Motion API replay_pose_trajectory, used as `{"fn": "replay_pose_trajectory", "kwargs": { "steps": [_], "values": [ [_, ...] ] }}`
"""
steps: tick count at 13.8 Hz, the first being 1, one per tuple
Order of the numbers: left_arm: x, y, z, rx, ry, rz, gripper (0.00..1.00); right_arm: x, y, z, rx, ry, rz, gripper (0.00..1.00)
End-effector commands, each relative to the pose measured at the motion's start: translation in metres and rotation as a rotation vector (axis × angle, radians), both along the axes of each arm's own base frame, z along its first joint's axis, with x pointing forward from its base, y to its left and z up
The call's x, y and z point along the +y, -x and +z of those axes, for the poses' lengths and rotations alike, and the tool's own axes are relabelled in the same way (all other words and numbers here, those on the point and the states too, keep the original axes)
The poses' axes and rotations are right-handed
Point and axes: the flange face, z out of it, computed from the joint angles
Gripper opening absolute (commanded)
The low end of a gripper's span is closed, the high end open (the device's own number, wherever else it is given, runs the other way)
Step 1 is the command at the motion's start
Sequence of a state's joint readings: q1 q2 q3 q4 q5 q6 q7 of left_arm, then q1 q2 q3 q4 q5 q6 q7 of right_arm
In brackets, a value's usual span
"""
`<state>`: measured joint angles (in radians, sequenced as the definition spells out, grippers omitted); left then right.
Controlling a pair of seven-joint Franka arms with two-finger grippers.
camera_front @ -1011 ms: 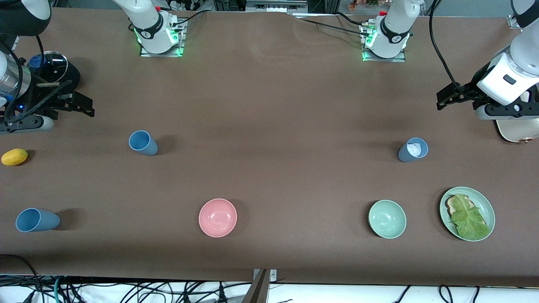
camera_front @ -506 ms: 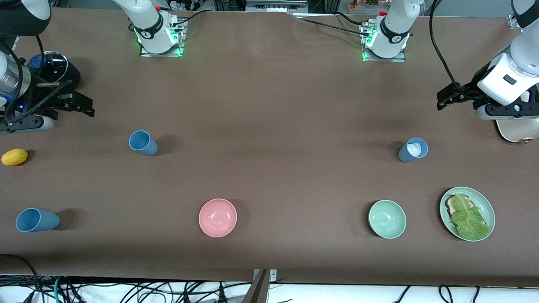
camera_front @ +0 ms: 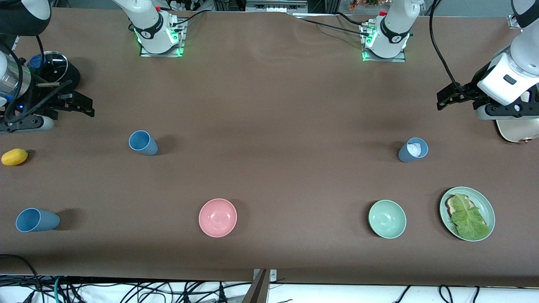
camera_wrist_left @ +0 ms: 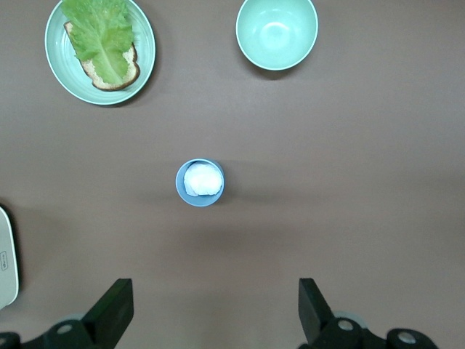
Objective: Stack blue cups with both arms
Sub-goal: 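Reach the right gripper to a blue cup while the left gripper reaches the tissue cup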
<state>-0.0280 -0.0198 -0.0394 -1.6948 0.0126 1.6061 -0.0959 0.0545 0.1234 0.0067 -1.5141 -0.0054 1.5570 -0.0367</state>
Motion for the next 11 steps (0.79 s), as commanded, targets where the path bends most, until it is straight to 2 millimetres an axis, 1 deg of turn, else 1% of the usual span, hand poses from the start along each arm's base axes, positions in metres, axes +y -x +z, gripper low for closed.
{"fn": "replay_pose_trajectory", "kwargs": {
  "steps": [1,2,3,4,6,7,8,9,10,11],
  "values": [
    [0.004,-0.001,0.007,0.002,0.027,0.003,1.00,-0.001,0.003,-0.007,0.026,-0.006,0.000,1.00],
    [0.003,0.000,0.005,0.013,0.027,-0.006,1.00,-0.001,0.004,-0.018,0.045,-0.004,0.000,1.00],
    [0.004,-0.002,-0.003,0.037,0.027,-0.007,1.00,-0.001,0.005,-0.035,0.068,-0.003,0.003,1.00],
    [0.003,-0.010,-0.023,0.075,0.021,-0.004,1.00,-0.005,0.005,-0.050,0.072,-0.004,0.002,1.00],
    [0.016,-0.017,-0.052,0.142,0.021,0.002,1.00,-0.009,0.004,-0.088,0.054,-0.003,0.028,1.00],
    [0.021,-0.026,-0.080,0.186,0.017,0.010,1.00,-0.010,0.005,-0.107,0.047,0.000,0.034,1.00],
    [0.030,-0.033,-0.098,0.208,0.013,0.018,1.00,-0.013,0.007,-0.124,0.043,0.005,0.032,1.00],
    [0.044,-0.041,-0.122,0.225,0.007,0.017,1.00,-0.014,0.009,-0.143,0.038,0.006,0.031,1.00],
    [0.049,-0.045,-0.141,0.221,-0.009,-0.021,1.00,-0.016,0.011,-0.162,0.033,0.006,0.029,1.00],
    [0.057,-0.045,-0.159,0.215,-0.022,-0.055,1.00,-0.019,0.012,-0.178,0.032,0.007,0.025,1.00]
  ]
}}
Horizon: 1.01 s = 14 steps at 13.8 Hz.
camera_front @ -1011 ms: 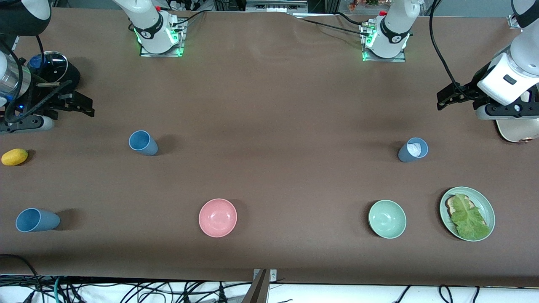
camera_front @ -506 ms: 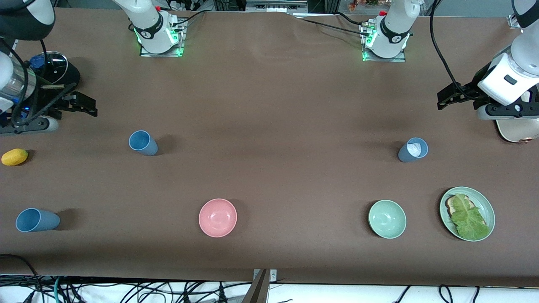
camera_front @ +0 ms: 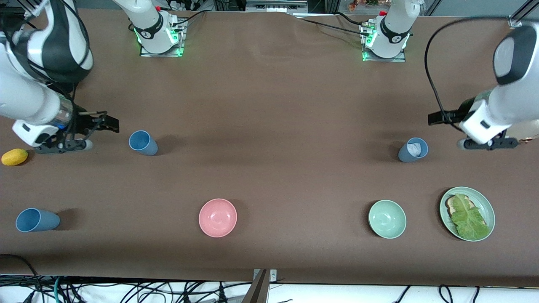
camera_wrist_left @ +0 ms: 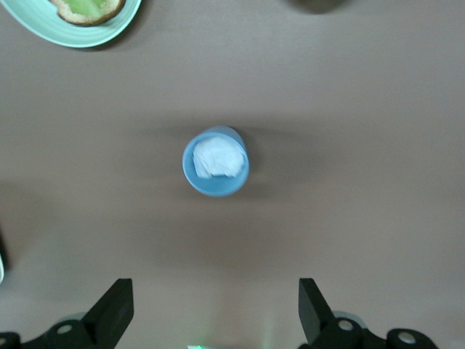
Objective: Stack blue cups with both arms
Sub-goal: 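Reach the right gripper to a blue cup while the left gripper reaches the tissue cup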
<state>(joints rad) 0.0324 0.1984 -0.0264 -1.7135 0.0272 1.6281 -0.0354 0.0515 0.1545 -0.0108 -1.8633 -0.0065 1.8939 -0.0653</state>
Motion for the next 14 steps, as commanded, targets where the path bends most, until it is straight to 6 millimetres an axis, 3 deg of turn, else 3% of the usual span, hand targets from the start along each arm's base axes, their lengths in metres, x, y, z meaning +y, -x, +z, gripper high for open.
{"fn": "replay_pose_trajectory", "kwargs": {
  "steps": [1,4,7,10,11,13,14],
  "values": [
    [0.021,0.000,-0.051,-0.008,-0.008,-0.083,1.00,-0.013,0.011,-0.040,-0.001,0.006,0.007,1.00],
    [0.023,0.008,-0.106,-0.097,-0.080,-0.183,1.00,-0.015,0.015,-0.082,0.017,0.010,0.007,1.00],
    [0.026,0.020,-0.167,-0.142,-0.069,-0.206,1.00,-0.023,0.011,-0.106,0.013,0.009,0.024,1.00],
    [0.032,0.033,-0.206,-0.132,-0.054,-0.200,1.00,-0.027,0.007,-0.129,0.012,0.012,0.021,1.00],
    [0.039,0.032,-0.214,-0.125,-0.052,-0.188,0.88,-0.026,0.006,-0.136,0.012,0.013,0.023,1.00],
    [0.038,0.032,-0.224,-0.123,-0.049,-0.190,0.26,-0.026,0.005,-0.149,0.012,0.014,0.024,1.00],
    [0.037,0.031,-0.222,-0.124,-0.047,-0.204,0.00,-0.026,0.004,-0.154,0.013,0.014,0.023,1.00]
  ]
}}
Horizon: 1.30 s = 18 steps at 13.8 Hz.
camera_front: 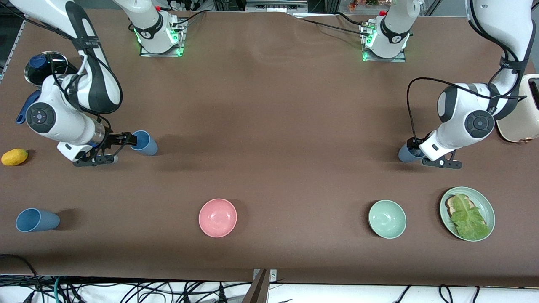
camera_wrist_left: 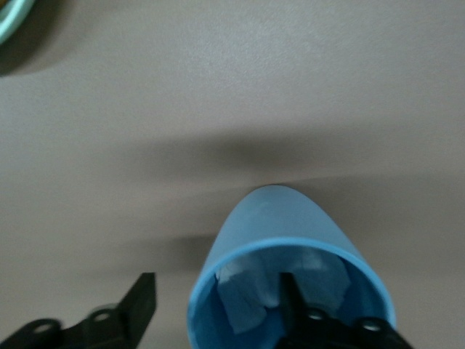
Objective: Stack blue cups with both arms
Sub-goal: 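Grasp one blue cup with the right gripper while the left gripper grasps another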
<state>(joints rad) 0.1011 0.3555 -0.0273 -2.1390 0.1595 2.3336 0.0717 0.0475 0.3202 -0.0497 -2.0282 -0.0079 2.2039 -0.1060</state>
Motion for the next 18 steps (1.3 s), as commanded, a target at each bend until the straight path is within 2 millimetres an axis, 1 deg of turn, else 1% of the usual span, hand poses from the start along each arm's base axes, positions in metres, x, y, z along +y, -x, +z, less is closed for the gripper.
{"fn": "replay_pose_trajectory", "kwargs": {
  "steps": [1,2,3,4,5,6,7,8,9,11,12,13,14,16,17,18],
  "values": [
    [-0.003,-0.004,0.005,-0.010,-0.007,-0.070,0.00,-0.002,-0.001,-0.013,-0.008,0.005,0.019,0.99],
    [-0.006,-0.008,0.008,-0.016,-0.006,-0.090,0.00,-0.002,-0.001,-0.016,-0.008,0.006,0.015,0.97],
    [-0.006,-0.011,0.010,-0.019,-0.006,-0.094,0.00,-0.001,-0.001,-0.021,0.001,0.006,0.009,0.94],
    [-0.005,-0.011,0.012,-0.017,-0.007,-0.095,0.00,-0.001,0.000,-0.022,0.003,0.006,0.008,0.89],
    [-0.007,-0.016,0.020,-0.025,-0.009,-0.096,0.00,-0.001,0.000,-0.023,0.004,0.007,0.005,0.87],
    [-0.015,-0.019,0.028,-0.010,-0.008,-0.104,0.00,-0.001,0.000,-0.024,0.007,0.007,0.005,0.81],
    [-0.030,-0.027,0.047,-0.007,-0.007,-0.118,0.00,0.000,0.002,-0.027,0.012,0.007,0.006,0.76],
    [-0.048,-0.033,0.062,0.015,0.003,-0.125,0.00,0.000,0.002,-0.029,0.015,0.006,0.005,0.67],
    [-0.065,-0.044,0.087,0.030,0.003,-0.130,0.00,0.001,0.002,-0.029,0.015,0.004,0.005,0.57],
    [-0.105,-0.058,0.118,0.033,0.011,-0.148,0.00,0.001,0.003,-0.031,0.021,0.003,0.000,0.40],
    [-0.128,-0.061,0.121,0.022,0.034,-0.141,0.00,0.002,0.003,-0.034,0.026,0.001,-0.002,0.32],
    [-0.164,-0.060,0.115,0.027,0.069,-0.110,0.00,0.003,0.004,-0.036,0.030,0.001,-0.016,0.24],
    [-0.191,-0.061,0.104,0.033,0.081,-0.057,0.00,0.005,0.004,-0.038,0.034,0.004,-0.031,0.16],
    [-0.255,-0.064,0.097,0.021,0.084,-0.011,0.00,0.007,0.005,-0.037,0.039,0.005,-0.040,0.00],
    [-0.280,-0.058,0.083,0.036,0.074,0.016,0.00,0.011,0.004,-0.034,0.036,0.004,-0.034,0.00],
    [-0.305,-0.047,0.061,0.066,0.061,0.025,0.00,0.013,0.002,-0.029,0.034,0.004,-0.032,0.00]
  ]
}}
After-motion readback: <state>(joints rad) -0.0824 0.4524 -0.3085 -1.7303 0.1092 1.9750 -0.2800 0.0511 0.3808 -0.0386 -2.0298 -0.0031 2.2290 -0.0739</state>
